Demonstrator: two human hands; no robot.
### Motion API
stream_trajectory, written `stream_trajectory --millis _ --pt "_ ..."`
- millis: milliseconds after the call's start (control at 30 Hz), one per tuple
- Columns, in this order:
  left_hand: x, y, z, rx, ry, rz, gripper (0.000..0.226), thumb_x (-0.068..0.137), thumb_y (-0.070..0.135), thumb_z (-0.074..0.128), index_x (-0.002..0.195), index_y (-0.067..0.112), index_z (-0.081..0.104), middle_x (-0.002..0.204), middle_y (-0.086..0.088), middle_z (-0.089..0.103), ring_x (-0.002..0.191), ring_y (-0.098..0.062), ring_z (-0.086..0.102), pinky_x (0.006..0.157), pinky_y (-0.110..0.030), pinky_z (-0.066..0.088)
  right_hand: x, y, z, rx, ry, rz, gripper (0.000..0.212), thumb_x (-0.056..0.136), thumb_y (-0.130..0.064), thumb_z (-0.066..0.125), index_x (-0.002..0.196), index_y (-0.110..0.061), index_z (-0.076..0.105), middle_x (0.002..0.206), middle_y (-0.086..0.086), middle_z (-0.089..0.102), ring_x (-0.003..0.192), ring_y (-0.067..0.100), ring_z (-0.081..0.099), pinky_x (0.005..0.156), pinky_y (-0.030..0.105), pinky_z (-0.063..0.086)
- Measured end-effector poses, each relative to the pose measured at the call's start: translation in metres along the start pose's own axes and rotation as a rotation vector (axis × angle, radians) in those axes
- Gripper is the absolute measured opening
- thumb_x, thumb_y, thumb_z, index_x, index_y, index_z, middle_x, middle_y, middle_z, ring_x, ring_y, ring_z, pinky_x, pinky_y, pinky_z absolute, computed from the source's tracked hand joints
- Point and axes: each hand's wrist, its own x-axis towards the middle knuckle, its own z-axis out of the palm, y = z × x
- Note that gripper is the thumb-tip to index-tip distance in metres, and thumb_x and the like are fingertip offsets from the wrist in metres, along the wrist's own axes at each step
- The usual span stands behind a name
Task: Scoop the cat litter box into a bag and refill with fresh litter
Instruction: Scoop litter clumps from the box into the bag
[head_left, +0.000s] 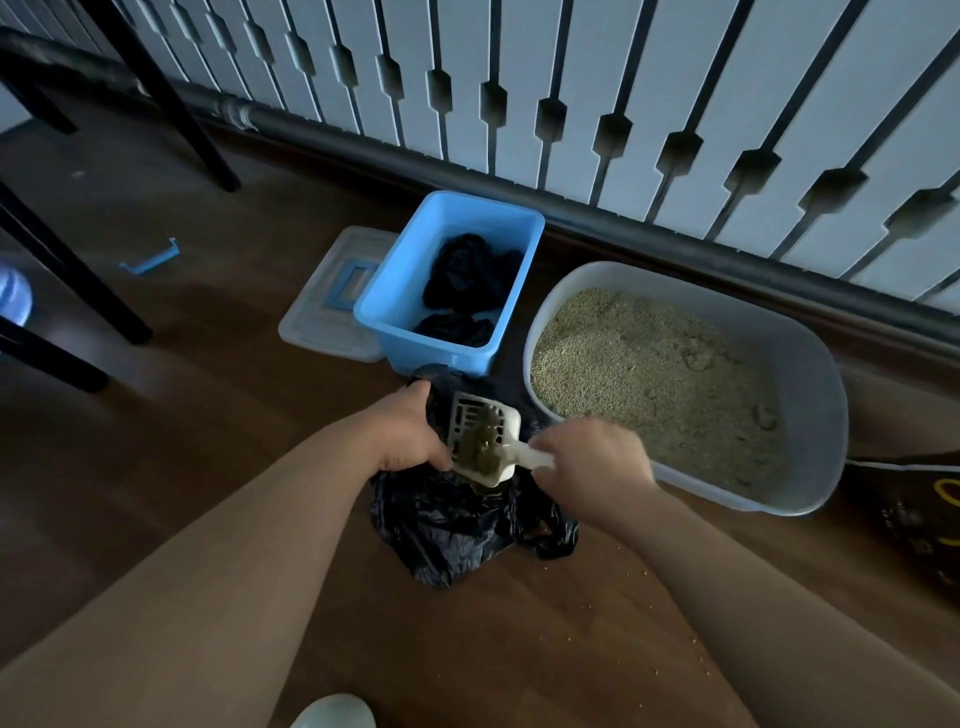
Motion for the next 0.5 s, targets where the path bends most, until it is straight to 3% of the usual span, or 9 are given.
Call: stream_trajectory --millis 100,267,333,500 --pt "0.002 -0.001 0.002 0.004 0.018 0.012 0.1 0.072 0.017 0.081 0.151 0.022 0.02 0.149 -0.003 0.035 0.13 -0.025 0.041 0.107 -0.043 0.04 0.003 -0.025 0.006 -0.199 -0.02 -0.114 0.026 0.088 -0.011 0.053 0.101 -0.028 0.068 0.084 -0.005 0.064 0.075 0.018 0.061 0.058 0.027 0.04" --pt "0.001 0.0 0.001 0.024 0.04 0.012 0.098 0.078 0.015 0.078 0.152 0.013 0.013 0.154 -0.005 0.024 0.137 -0.025 0.033 0.108 -0.037 0.035 0.0 -0.023 -0.003 -0.326 0.06 -0.156 0.035 0.092 -0.01 0.051 0.119 -0.03 0.063 0.096 -0.002 0.059 0.08 0.021 0.058 0.059 0.03 0.033" --pt "0.0 0.001 0.0 0.041 0.035 0.006 0.095 0.08 0.014 0.076 0.152 0.01 0.013 0.155 -0.007 0.021 0.138 -0.026 0.03 0.106 -0.035 0.034 -0.002 -0.019 -0.007 -0.327 0.087 -0.158 0.039 0.094 -0.011 0.049 0.126 -0.033 0.058 0.1 -0.001 0.057 0.088 0.021 0.06 0.06 0.03 0.032" --pt "0.003 0.009 0.0 0.055 0.037 -0.005 0.096 0.079 0.013 0.076 0.152 0.011 0.014 0.154 -0.007 0.023 0.135 -0.027 0.034 0.103 -0.035 0.038 0.001 -0.001 -0.008 -0.191 0.09 -0.056 0.037 0.094 -0.017 0.049 0.118 -0.041 0.063 0.085 -0.007 0.053 0.079 0.018 0.059 0.059 0.027 0.035"
